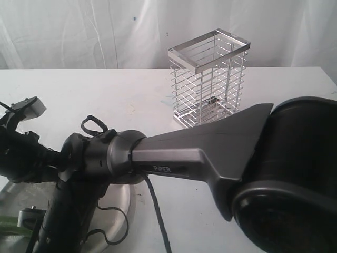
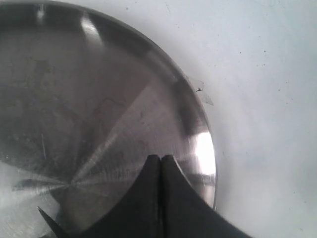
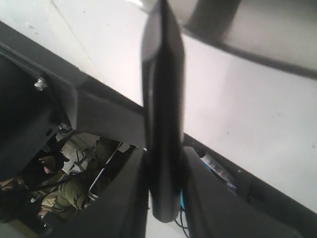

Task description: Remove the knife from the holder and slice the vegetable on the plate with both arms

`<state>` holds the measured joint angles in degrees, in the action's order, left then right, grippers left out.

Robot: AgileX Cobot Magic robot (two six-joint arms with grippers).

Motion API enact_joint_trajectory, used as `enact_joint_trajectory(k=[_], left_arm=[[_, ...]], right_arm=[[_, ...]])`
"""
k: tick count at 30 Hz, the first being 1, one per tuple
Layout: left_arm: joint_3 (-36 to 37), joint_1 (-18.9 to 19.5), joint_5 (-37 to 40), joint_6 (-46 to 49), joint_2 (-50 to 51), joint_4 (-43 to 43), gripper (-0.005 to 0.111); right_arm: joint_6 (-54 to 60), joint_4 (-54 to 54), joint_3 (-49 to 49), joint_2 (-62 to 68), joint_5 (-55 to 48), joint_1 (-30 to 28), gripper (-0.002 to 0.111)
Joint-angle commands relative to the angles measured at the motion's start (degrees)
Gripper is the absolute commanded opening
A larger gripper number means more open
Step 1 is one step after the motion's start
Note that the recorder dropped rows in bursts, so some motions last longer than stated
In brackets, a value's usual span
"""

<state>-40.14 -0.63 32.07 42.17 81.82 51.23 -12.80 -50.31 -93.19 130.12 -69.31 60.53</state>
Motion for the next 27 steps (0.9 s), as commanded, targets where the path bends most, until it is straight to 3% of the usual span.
enact_joint_trajectory(k=[1,10,17,21,24,27], left_arm=[[-4.23,-0.09,0.97,0.06,-2.56,0.58,0.000],[-11.96,-0.09,3.25,-6.84,-15.19,-7.52,0.000],[-12.53,-0.09,9.66,-14.03,-22.66,-16.45,0.000],[-12.53,-0.09,14.07,-18.50,-26.74,-18.68,0.000],[-12.53,-0.09,17.72,-18.50,-28.81,-19.00,0.011],[-12.53,-0.09,21.18,-18.90,-29.80,-23.23,0.031]], right_arm=[[1.98,2.57,-0.81,-1.78,3.62,-0.07,0.003],[2.84,27.65,-0.68,-8.09,4.51,0.39,0.003],[16.83,33.44,-0.68,-11.19,-0.66,0.39,0.003],[19.24,34.79,0.33,-12.61,-0.66,0.39,0.003],[20.85,34.80,2.02,-14.07,-0.66,0.47,0.003],[22.97,36.16,4.43,-15.35,-0.66,0.47,0.003]])
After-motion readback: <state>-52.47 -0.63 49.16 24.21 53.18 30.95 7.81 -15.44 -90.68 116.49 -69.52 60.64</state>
